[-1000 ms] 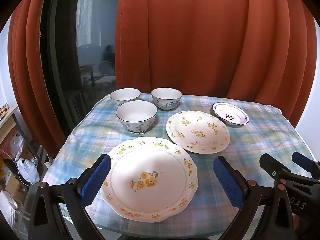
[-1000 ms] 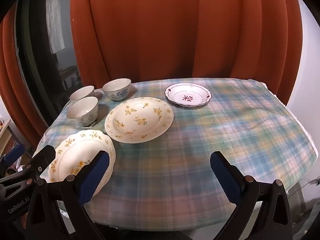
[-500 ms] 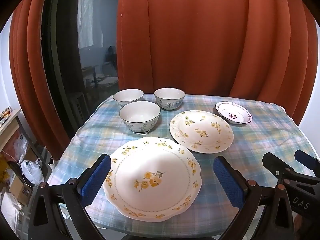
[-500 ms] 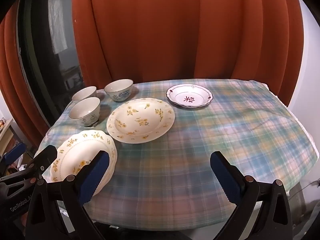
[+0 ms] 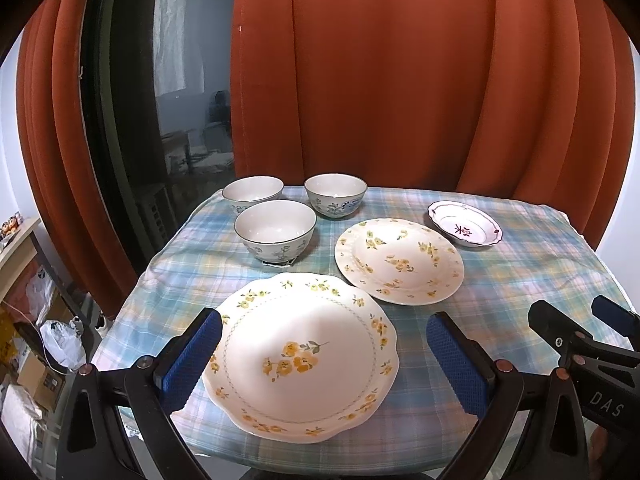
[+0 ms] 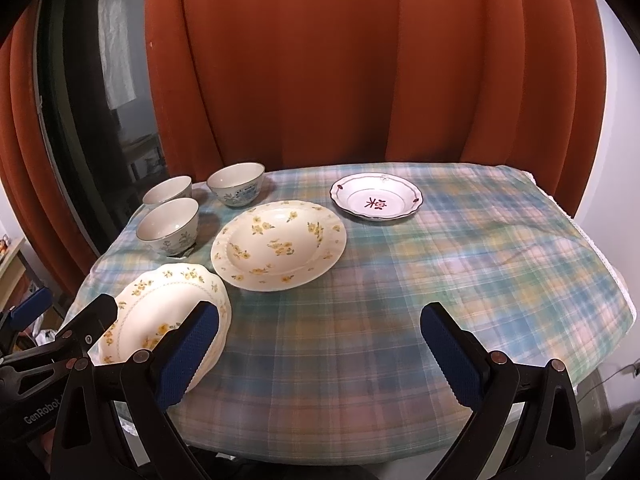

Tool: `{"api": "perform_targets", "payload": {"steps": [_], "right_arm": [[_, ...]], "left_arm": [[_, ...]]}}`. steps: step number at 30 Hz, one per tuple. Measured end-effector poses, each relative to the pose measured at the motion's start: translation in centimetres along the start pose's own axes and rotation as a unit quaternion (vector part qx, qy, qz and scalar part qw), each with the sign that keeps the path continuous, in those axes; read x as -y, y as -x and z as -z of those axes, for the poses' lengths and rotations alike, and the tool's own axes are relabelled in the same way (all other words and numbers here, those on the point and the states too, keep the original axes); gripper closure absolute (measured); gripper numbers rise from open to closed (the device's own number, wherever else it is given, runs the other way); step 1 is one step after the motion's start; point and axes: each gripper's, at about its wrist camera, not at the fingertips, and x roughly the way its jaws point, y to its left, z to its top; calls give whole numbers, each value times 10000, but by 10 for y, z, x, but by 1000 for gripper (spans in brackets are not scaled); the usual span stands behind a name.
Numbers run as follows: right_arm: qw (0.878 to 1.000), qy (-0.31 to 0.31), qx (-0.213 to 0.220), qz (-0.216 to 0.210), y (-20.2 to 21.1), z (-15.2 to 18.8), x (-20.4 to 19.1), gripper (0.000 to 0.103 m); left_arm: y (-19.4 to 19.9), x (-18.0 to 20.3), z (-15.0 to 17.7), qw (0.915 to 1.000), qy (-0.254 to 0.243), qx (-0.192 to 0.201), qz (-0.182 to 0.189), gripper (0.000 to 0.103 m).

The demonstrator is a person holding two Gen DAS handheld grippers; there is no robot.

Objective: Organize plates and bowls

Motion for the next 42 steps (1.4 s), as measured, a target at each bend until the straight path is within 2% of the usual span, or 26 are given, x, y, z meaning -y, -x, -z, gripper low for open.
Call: {"api": "perform_targets", "payload": {"steps": [42], "right_arm": [[10000,-17,-7,13,1,3,11,1]], "left_arm": [[-1,9,2,10000,-13,6,2,0]]}}
